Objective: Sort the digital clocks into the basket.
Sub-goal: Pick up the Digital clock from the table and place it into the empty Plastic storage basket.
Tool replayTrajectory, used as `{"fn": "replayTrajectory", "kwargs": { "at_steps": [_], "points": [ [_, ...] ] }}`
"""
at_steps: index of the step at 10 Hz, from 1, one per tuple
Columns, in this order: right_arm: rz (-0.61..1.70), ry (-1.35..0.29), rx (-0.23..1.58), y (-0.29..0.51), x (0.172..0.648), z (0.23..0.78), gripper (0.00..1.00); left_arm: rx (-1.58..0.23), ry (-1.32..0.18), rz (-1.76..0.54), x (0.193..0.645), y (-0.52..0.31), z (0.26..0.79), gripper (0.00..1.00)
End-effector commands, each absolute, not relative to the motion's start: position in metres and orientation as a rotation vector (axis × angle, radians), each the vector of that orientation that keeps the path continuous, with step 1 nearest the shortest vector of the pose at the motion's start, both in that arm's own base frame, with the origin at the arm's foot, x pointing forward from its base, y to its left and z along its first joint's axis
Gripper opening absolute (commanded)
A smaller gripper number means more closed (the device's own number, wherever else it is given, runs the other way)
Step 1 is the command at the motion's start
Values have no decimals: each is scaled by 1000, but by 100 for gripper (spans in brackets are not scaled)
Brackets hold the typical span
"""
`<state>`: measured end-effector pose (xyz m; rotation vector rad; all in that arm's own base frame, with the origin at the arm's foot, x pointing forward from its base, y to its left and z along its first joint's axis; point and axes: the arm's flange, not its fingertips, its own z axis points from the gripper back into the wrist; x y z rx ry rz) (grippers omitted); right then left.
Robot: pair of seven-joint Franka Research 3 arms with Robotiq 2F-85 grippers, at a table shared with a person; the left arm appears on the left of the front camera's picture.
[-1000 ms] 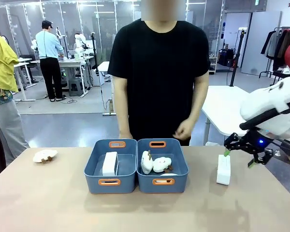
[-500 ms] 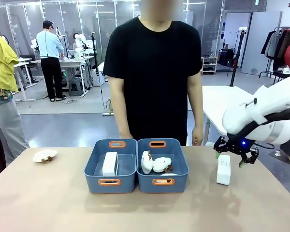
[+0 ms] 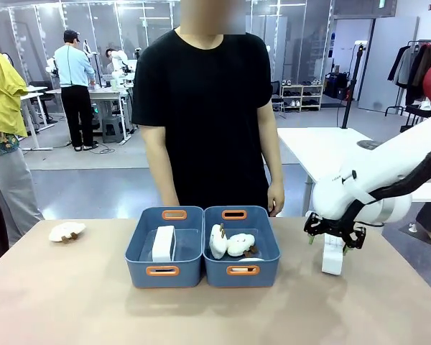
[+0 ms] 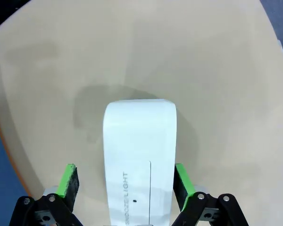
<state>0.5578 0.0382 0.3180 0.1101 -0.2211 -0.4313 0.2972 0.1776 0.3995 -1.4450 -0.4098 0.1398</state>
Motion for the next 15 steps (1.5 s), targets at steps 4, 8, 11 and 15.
{"fn": "replayTrajectory", "kwargs": {
  "at_steps": [4,8,11,15],
  "points": [
    [-481,-173,15,52,550,314,19,-1465,-406,152,296,176,405,100],
    [-482,-169,5,51,543,324,3,-1465,-406,152,296,176,405,100],
    [-302,-107,118,49,496,383,36,-1465,-406,152,296,176,405,100],
    [-55,-66,442,18,405,443,36,-1465,-406,152,296,176,405,100]
  ]
}}
